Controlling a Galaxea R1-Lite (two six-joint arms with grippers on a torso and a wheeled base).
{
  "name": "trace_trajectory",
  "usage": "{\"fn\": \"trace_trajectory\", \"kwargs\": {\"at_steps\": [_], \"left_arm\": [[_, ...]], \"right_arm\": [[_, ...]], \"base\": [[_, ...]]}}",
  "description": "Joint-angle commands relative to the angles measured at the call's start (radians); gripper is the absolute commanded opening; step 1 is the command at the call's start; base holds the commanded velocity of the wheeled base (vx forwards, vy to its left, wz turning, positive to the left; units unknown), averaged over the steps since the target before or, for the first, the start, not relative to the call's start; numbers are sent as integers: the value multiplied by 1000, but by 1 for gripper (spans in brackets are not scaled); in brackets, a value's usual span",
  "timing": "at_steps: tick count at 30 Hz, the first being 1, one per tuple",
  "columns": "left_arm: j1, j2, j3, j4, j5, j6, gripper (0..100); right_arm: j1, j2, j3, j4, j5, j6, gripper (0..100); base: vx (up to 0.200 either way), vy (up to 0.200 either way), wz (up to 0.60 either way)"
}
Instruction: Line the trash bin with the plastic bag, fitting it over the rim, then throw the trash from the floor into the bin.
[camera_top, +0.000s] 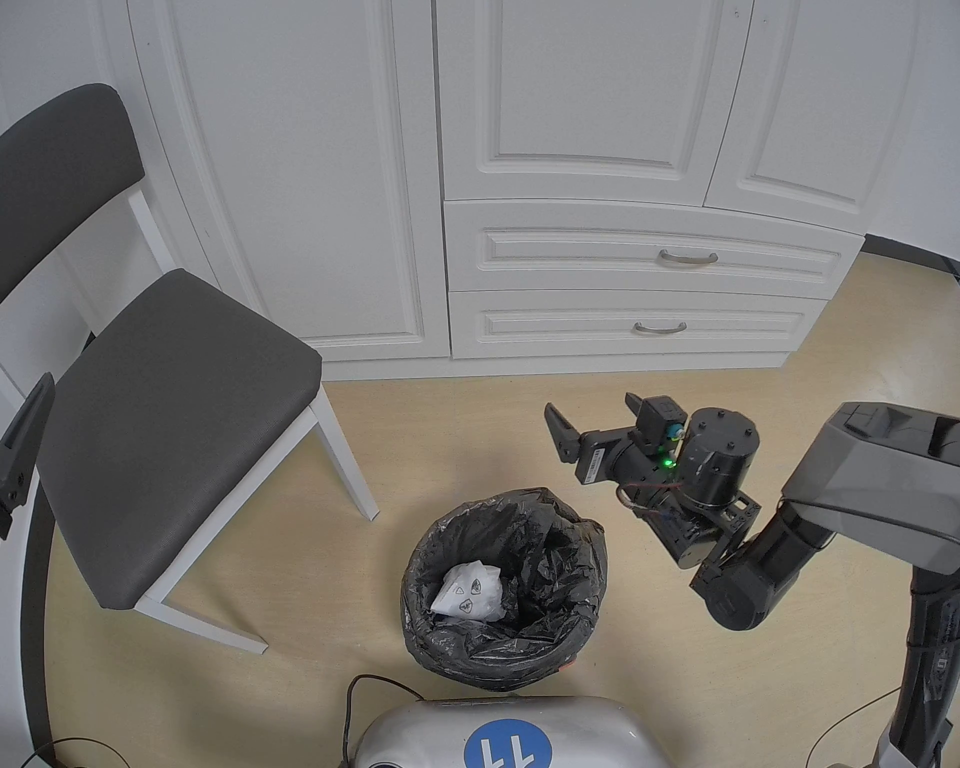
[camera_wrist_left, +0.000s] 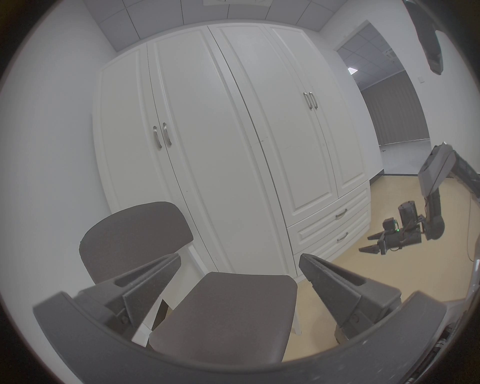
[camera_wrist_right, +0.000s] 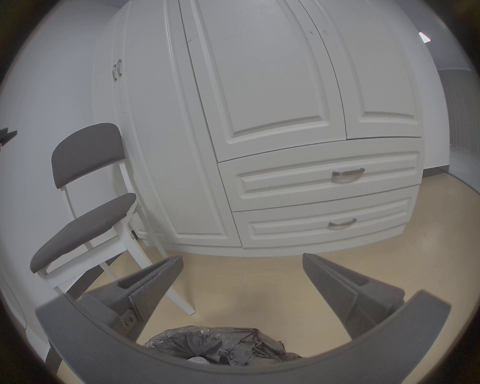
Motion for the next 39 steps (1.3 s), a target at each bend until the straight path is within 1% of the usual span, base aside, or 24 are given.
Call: {"fn": "trace_trajectory", "kwargs": {"at_steps": [1,2,4,5,9,10,15,20,22,30,33,34,35,37,39], "left_arm": [[1,6,2,1,0,0,100],[0,12,2,1,0,0,100],[0,13,2,-1,0,0,100],[0,21,3,-1,0,-2,100],[1,47,8,-2,2,-6,100],[1,47,8,-2,2,-6,100],[5,79,9,-16,0,-65,100],[5,78,12,-16,-1,-71,100],[5,78,12,-16,-1,-71,100],[3,53,15,-16,2,-77,100],[8,56,17,-7,5,-101,100],[12,58,17,-2,8,-129,100],[12,58,17,-2,8,-137,100],[17,58,12,-2,9,-197,100],[24,55,9,-7,9,-227,100]], "right_arm": [[-27,-99,39,15,1,-19,100],[-37,-139,62,35,1,-34,100],[-40,-150,70,41,1,-37,100],[-49,-190,96,69,1,-42,100],[-75,-239,127,118,1,-56,100],[-75,-239,127,118,1,-56,100],[-100,-279,162,121,0,-60,100],[-113,-308,188,122,0,-68,100],[-113,-308,188,122,0,-68,100],[-161,-455,283,124,1,-73,100],[-178,-497,323,116,1,-71,100],[-185,-529,343,115,1,-71,100],[-187,-535,346,115,1,-71,100],[-193,-604,372,119,1,-71,100],[-195,-661,383,128,0,-71,100]], "base": [[0,0,0],[0,0,0],[0,0,0],[0,0,0],[0,0,0],[0,0,0],[0,0,0],[-200,0,0],[0,0,0],[0,0,0],[0,0,0],[0,0,0],[0,0,0],[0,0,0],[0,0,0]]}}
